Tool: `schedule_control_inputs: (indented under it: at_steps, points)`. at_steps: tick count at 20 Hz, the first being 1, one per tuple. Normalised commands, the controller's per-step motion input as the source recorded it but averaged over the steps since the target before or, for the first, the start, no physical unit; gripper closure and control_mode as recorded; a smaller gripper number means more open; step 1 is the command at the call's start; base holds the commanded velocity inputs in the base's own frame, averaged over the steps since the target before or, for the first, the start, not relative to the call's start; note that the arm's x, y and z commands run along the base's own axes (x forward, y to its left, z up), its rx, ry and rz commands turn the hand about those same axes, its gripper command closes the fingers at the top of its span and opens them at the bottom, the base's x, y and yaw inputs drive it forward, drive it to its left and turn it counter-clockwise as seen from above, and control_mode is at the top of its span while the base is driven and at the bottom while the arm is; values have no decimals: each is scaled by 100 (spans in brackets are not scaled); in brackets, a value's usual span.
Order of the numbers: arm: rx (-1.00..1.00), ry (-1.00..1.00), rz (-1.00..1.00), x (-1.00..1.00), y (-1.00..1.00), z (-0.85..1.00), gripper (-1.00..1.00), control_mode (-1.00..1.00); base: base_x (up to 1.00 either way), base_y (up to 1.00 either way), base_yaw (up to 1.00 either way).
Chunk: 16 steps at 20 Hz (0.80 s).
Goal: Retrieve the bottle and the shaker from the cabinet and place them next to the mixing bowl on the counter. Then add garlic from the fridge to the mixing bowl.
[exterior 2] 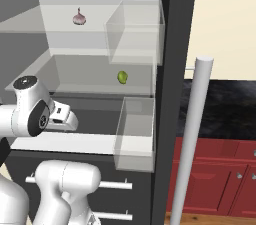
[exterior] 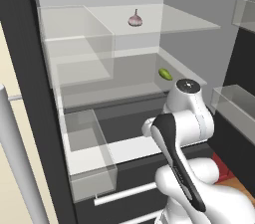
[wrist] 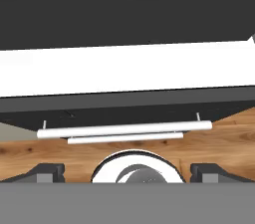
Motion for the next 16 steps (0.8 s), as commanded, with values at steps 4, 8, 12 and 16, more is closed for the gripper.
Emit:
schedule_control_inputs:
  at_steps: [4,8,12,16]
  points:
    - [0,-9,0,0,2,4,-100,-100,0,0,0]
    - [-4,-20,0,-14,0,48,-100,-100,0,0,0]
    - [7,-11,-6,-16,0,100,-100,-100,0,0,0]
    - [6,0,-5,-23,0,100,-100,-100,0,0,0]
